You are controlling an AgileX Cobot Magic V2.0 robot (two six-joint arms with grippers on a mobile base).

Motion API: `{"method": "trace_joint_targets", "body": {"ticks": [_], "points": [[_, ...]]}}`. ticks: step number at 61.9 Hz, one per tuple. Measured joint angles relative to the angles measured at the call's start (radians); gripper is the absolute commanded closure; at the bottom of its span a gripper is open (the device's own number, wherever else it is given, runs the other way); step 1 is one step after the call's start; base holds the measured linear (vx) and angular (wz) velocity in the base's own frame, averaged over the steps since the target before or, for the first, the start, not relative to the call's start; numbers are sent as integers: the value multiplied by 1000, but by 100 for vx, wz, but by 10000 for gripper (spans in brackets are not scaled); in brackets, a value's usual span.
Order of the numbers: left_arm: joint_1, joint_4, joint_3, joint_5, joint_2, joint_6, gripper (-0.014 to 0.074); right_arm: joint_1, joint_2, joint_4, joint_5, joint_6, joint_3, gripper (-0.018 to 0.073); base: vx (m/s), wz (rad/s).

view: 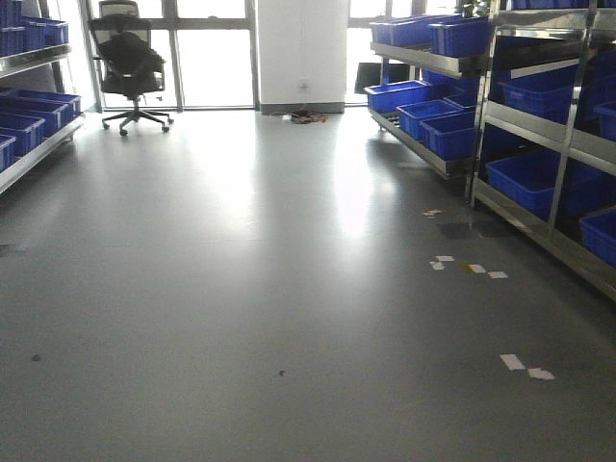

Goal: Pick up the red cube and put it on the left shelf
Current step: 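Drive the base away from the table holding the red cube in the right gripper, then drive and turn the base toward the shelf rack of blue bins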

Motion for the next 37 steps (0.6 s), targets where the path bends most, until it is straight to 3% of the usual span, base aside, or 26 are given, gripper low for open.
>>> {"method": "trace_joint_targets", "body": {"ticks": [37], "points": [[0,0,0,0,0,0,491,0,0,0,2,0,1,502,26,18]]}}
